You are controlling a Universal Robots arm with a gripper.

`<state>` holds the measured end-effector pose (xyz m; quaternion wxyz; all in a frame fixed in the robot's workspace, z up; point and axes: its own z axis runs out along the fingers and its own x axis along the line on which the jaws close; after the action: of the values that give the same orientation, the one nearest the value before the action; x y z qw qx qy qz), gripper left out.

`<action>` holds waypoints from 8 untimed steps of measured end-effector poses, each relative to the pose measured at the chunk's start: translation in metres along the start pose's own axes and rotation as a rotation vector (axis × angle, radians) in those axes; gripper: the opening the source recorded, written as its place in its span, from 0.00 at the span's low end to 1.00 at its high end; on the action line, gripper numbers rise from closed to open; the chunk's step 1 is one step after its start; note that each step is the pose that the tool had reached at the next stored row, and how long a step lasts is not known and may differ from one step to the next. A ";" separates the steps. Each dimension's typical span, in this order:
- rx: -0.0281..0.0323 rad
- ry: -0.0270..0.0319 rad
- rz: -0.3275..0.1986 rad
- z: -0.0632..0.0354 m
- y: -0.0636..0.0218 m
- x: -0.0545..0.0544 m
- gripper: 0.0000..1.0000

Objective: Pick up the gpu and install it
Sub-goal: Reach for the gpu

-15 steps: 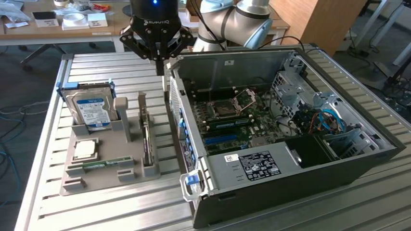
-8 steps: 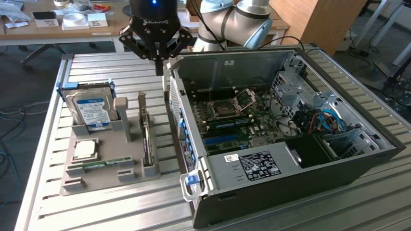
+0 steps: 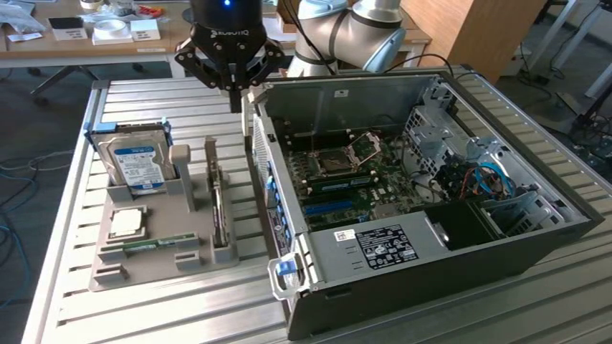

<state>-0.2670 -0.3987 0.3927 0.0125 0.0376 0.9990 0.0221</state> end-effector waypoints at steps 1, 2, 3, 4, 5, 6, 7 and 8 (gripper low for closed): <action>-0.0001 0.0000 0.000 0.0000 -0.0001 0.001 0.11; -0.0001 0.0000 0.000 0.0000 -0.0001 0.002 0.11; -0.0001 0.0000 0.000 0.0000 -0.0002 0.002 0.11; 0.0000 0.0000 0.000 0.0000 -0.0002 0.003 0.11; -0.0001 -0.0001 0.000 0.0000 -0.0003 0.003 0.11; -0.0001 0.0000 0.000 0.0000 -0.0002 0.003 0.11; -0.0001 -0.0001 0.000 0.0000 -0.0002 0.003 0.11; -0.0001 0.0000 0.000 0.0000 -0.0003 0.003 0.11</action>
<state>-0.2701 -0.3988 0.3926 0.0125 0.0374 0.9990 0.0221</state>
